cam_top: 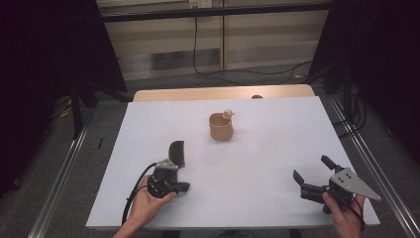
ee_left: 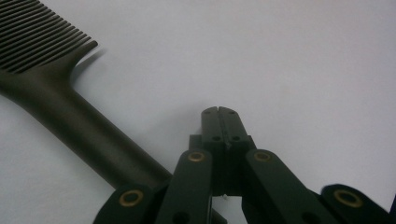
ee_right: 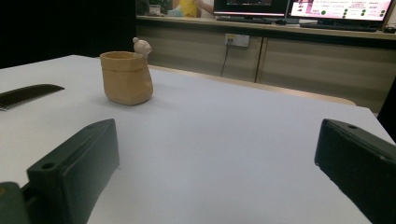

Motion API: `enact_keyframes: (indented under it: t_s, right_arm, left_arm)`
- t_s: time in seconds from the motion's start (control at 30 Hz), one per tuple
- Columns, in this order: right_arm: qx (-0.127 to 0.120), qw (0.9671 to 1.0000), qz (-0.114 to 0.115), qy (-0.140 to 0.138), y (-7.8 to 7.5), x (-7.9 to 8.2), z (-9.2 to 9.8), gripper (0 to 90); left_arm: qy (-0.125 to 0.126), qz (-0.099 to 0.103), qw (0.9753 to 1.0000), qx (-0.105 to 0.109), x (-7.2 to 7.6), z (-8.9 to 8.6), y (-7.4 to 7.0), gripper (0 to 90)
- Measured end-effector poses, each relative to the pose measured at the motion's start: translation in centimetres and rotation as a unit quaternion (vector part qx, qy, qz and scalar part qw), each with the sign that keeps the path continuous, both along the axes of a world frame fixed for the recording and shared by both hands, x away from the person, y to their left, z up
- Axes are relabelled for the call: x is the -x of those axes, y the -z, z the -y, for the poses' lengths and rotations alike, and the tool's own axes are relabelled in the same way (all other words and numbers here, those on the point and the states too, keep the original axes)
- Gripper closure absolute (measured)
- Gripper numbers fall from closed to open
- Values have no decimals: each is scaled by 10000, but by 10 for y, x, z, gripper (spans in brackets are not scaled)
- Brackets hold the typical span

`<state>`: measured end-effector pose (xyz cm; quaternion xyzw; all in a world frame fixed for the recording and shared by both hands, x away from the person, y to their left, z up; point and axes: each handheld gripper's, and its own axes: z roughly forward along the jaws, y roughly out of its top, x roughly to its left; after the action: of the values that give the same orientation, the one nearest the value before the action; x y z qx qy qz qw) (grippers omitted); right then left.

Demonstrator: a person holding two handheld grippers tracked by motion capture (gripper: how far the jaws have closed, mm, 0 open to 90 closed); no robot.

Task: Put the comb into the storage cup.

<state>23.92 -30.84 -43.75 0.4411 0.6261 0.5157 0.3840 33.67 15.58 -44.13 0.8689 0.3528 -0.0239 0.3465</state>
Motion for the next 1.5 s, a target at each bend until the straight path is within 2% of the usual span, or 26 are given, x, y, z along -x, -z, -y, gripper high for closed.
enact_keyframes:
  t_s: [0.73,0.97,1.5]
  right_arm:
    - [3,10000,-9,-3,0,0,0,0]
    - [7,10000,-11,-7,0,1,0,0]
    - [13,10000,-12,2,0,1,1,0]
  left_arm:
    - [-24,27,10000,-26,3,-11,-1,900]
    - [-61,-118,9999,109,1,-16,1,900]
    - [-131,-287,9994,148,0,-21,1,900]
